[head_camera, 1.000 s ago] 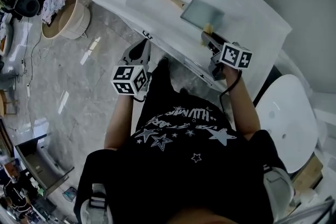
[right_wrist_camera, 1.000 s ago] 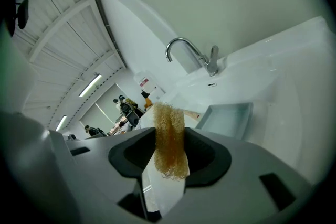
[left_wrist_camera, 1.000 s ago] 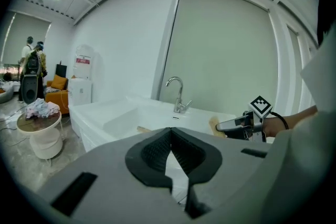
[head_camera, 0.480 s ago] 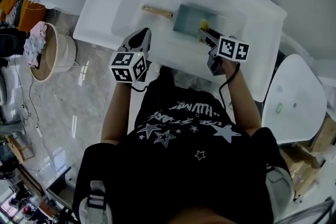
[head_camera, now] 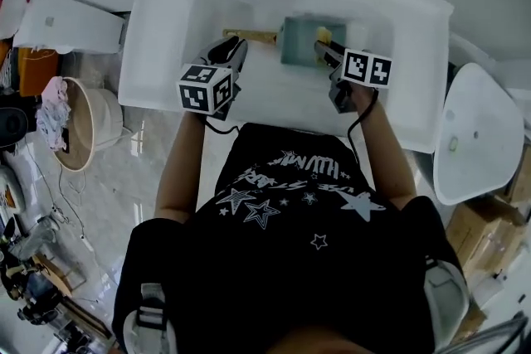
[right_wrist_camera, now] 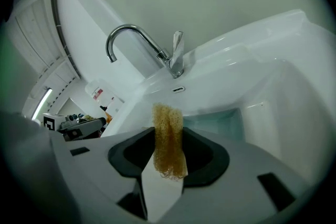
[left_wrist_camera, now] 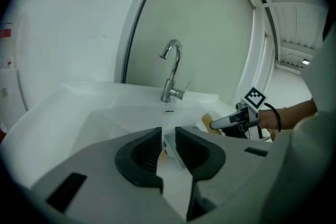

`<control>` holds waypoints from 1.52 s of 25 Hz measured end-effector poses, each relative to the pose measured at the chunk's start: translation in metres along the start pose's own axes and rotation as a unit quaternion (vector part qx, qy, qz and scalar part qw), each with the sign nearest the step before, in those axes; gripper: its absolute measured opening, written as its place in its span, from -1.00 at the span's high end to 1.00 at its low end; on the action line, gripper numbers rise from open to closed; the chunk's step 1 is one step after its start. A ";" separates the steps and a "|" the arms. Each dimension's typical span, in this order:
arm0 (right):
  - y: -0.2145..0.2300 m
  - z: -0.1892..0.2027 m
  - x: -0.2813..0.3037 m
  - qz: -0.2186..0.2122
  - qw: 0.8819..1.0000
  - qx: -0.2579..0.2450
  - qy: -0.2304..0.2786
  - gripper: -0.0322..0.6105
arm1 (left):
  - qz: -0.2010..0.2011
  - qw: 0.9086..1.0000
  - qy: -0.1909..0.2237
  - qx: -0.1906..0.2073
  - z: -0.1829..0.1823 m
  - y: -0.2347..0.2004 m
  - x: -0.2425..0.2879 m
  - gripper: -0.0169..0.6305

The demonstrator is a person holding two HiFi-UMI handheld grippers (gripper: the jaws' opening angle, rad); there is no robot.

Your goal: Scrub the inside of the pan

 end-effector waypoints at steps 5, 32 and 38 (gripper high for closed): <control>0.000 -0.006 0.016 0.016 1.000 0.012 0.006 0.40 | 0.043 0.995 -0.064 0.067 0.007 -0.017 0.031 0.48; 0.034 0.017 0.110 0.100 0.989 0.039 -0.104 0.40 | 0.073 0.898 -0.281 0.330 0.090 -0.081 0.123 0.17; 0.038 0.025 0.128 0.118 0.984 0.039 -0.129 0.40 | 0.072 0.891 -0.295 0.337 0.098 -0.086 0.129 0.21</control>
Point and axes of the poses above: the fingertips, and each gripper's own axes: x forward along the fingers, y to its right, z out of its underside, the point moved 4 cm from there along -x, backward along the fingers, and after that the axes turned 2 degrees about y, right-handed, at the moved point
